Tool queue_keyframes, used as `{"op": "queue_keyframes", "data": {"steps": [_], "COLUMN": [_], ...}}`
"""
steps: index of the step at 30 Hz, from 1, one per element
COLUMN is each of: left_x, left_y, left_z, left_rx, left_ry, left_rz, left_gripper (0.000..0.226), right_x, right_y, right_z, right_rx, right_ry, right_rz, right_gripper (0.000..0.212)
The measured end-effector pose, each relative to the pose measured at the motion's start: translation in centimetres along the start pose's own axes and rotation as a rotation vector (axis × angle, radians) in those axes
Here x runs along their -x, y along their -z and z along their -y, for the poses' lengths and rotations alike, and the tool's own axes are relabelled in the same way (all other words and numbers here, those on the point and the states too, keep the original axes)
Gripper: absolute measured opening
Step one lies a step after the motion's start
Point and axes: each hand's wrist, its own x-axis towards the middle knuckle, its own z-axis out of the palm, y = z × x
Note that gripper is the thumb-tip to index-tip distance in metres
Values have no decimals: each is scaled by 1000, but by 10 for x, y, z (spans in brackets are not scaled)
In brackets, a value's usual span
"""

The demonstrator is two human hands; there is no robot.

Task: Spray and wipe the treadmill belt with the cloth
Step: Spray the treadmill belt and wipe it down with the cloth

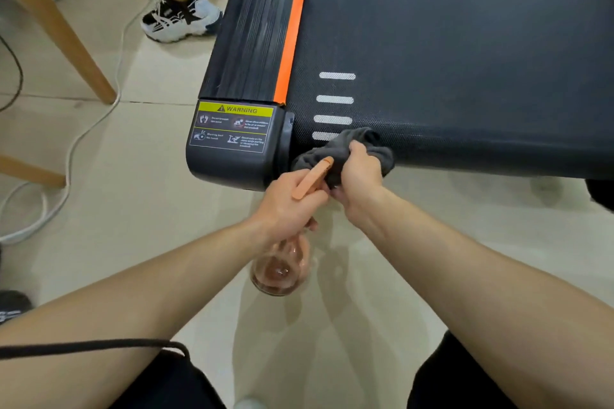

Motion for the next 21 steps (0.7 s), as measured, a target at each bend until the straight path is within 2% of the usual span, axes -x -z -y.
{"op": "queue_keyframes", "data": {"steps": [3,6,9,12,16,21], "left_x": [3,3,5,9,23,43], "left_y": [-2,-9,-10,-9,0,28], "left_z": [-1,-5,-4,0,4,3], "left_rx": [-22,-27,-16,-16,-13,-49], "left_ry": [-20,-2,61,95,51,-1], "left_rz": [55,48,30,11,-39,-57], "left_gripper": [16,22,31,39,23,24], "right_x": [0,-8,-7,1,16,35], "right_y": [34,77,109,122,111,55], "right_z": [0,0,-3,-9,-24,-13], "right_rx": [38,226,380,438,206,-378], "right_ry": [-23,-62,-190,-259,-235,-176], "right_rz": [-41,-65,0,62,37,-55], "right_gripper": [34,31,25,29,29,30]}}
